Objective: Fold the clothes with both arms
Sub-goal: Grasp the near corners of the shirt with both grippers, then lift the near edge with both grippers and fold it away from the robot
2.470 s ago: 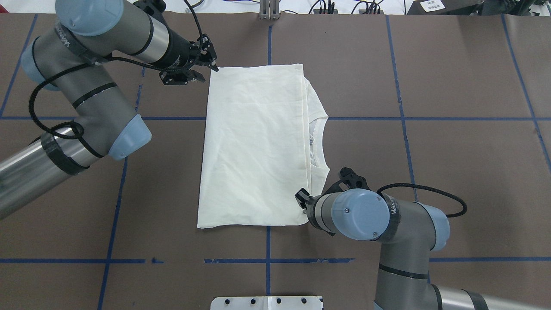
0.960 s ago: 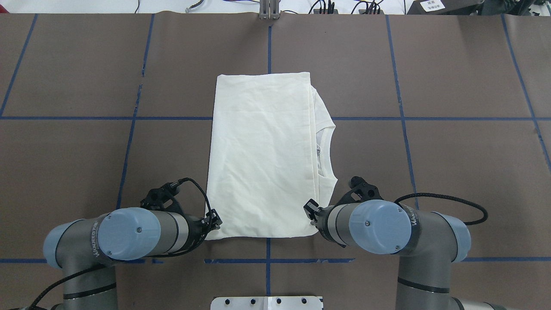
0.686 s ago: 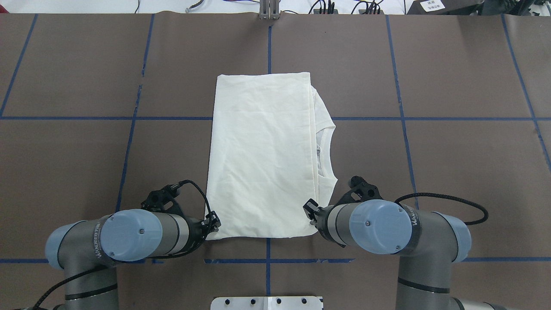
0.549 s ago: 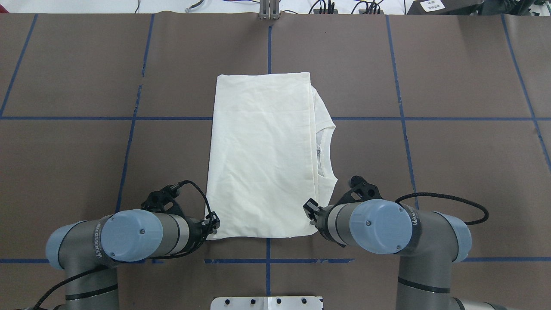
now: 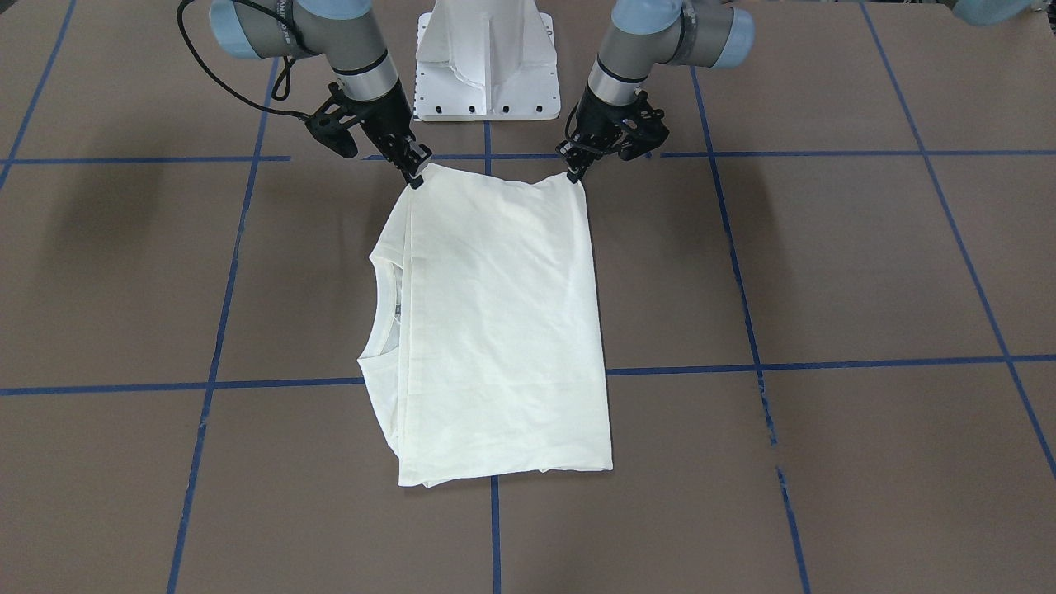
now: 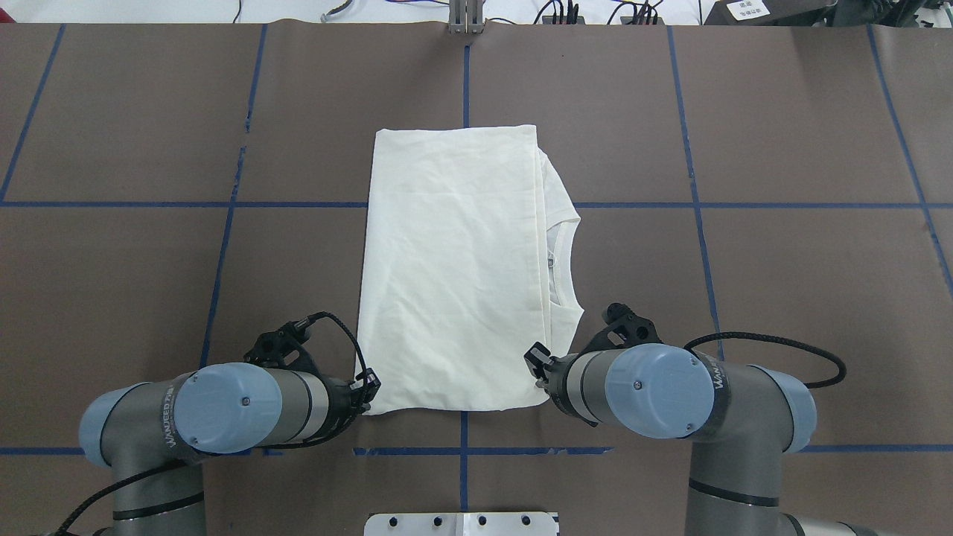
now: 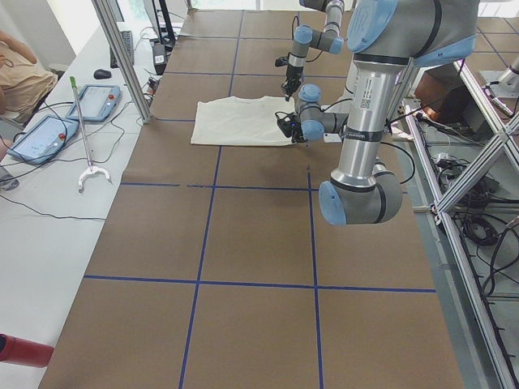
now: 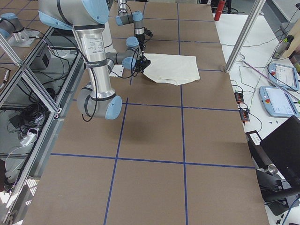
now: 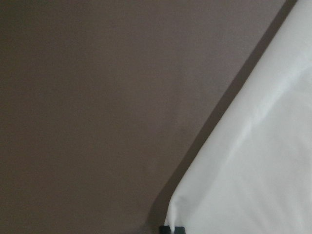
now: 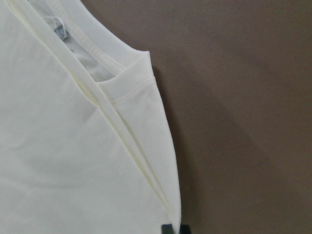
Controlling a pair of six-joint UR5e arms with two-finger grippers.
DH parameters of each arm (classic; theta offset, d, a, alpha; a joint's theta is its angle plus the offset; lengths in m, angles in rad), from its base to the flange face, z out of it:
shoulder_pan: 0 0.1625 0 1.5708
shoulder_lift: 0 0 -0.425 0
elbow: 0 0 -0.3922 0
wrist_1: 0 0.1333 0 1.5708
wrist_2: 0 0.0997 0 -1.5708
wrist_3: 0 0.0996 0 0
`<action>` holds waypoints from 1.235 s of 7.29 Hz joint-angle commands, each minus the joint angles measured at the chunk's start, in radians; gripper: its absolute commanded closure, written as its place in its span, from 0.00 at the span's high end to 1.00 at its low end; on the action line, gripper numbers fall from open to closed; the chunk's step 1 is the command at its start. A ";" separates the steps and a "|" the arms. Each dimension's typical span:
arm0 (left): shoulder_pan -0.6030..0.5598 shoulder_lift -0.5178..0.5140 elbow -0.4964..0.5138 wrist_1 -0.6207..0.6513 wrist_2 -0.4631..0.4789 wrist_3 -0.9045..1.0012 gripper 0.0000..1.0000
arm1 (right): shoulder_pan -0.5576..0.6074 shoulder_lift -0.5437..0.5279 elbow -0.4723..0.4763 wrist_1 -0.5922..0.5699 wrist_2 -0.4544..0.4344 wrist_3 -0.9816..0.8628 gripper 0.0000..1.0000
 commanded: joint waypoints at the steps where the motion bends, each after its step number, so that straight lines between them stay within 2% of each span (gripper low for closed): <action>1: -0.003 0.004 -0.163 0.024 -0.045 -0.004 0.00 | -0.022 -0.056 0.109 -0.057 -0.003 0.010 0.00; 2: -0.006 0.006 -0.245 0.035 -0.085 -0.004 0.00 | -0.024 -0.064 0.216 -0.141 -0.002 0.011 0.00; 3: -0.009 -0.003 -0.261 0.050 -0.085 -0.004 0.00 | -0.004 -0.048 0.293 -0.225 0.002 0.008 0.00; 4: -0.036 -0.012 -0.206 0.056 -0.081 0.006 0.00 | 0.046 -0.011 0.280 -0.237 0.003 -0.003 0.00; 6: -0.099 -0.046 -0.132 0.064 -0.078 0.029 0.00 | 0.157 0.107 0.132 -0.231 0.006 -0.051 0.00; 8: -0.194 -0.132 -0.066 0.093 -0.079 0.128 0.00 | 0.238 0.172 0.032 -0.225 0.009 -0.102 0.00; 9: -0.239 -0.170 -0.014 0.095 -0.079 0.175 0.00 | 0.284 0.222 -0.038 -0.223 0.049 -0.105 0.00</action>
